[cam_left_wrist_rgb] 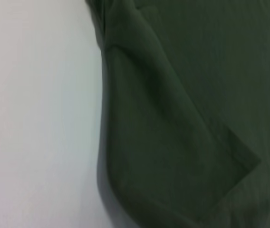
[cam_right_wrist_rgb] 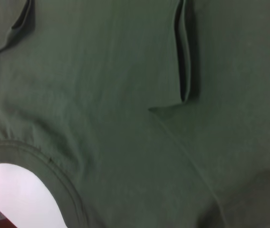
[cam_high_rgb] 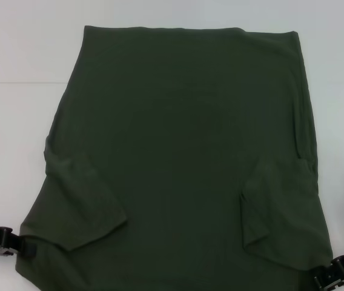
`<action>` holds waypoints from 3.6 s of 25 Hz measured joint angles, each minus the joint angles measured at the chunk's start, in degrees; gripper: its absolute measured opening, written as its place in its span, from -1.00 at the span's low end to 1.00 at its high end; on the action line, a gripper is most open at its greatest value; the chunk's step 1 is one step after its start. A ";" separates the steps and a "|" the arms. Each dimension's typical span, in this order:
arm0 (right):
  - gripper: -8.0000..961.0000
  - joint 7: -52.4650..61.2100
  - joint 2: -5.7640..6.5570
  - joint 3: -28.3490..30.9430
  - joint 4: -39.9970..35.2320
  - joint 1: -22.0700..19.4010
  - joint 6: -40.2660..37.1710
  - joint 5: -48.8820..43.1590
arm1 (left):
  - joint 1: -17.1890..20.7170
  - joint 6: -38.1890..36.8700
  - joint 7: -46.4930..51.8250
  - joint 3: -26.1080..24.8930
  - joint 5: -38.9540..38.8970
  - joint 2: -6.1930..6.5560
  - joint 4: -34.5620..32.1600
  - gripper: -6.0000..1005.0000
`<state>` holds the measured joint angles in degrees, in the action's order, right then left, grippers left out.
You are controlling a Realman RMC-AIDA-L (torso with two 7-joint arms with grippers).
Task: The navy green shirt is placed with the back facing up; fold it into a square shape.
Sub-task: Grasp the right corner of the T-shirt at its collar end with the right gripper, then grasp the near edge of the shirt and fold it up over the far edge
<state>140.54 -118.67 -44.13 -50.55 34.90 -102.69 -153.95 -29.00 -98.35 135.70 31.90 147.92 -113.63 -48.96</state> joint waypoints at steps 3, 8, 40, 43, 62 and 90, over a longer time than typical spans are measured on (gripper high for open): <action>0.17 -0.08 0.00 -0.11 0.29 0.15 0.08 -0.06 | 0.00 0.00 0.00 0.00 0.00 0.00 0.00 -0.94; -0.24 -0.22 0.02 -0.15 0.47 0.38 0.13 -0.18 | 0.00 0.16 0.00 0.00 0.00 0.00 0.00 -0.94; -0.84 -15.87 4.99 -0.13 6.32 -2.84 -10.88 -0.32 | 0.75 -17.18 -3.43 -0.05 -0.79 2.11 10.98 -0.94; -0.83 -16.41 5.53 0.10 7.37 -2.92 -10.87 -0.24 | 0.76 -17.25 -3.64 -0.11 -0.81 2.11 11.57 -0.94; -0.79 -14.11 8.33 20.02 7.58 -2.02 -10.88 9.08 | -1.74 -10.11 -3.77 -10.57 -15.83 2.87 11.70 -0.94; -0.72 -17.07 6.16 29.22 18.68 -3.04 17.51 28.94 | -1.30 17.43 -18.05 -13.90 -34.04 -3.84 16.09 -0.94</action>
<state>123.47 -112.51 -14.92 -31.87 31.86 -85.18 -125.01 -30.30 -80.92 117.65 18.00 113.88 -117.47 -32.86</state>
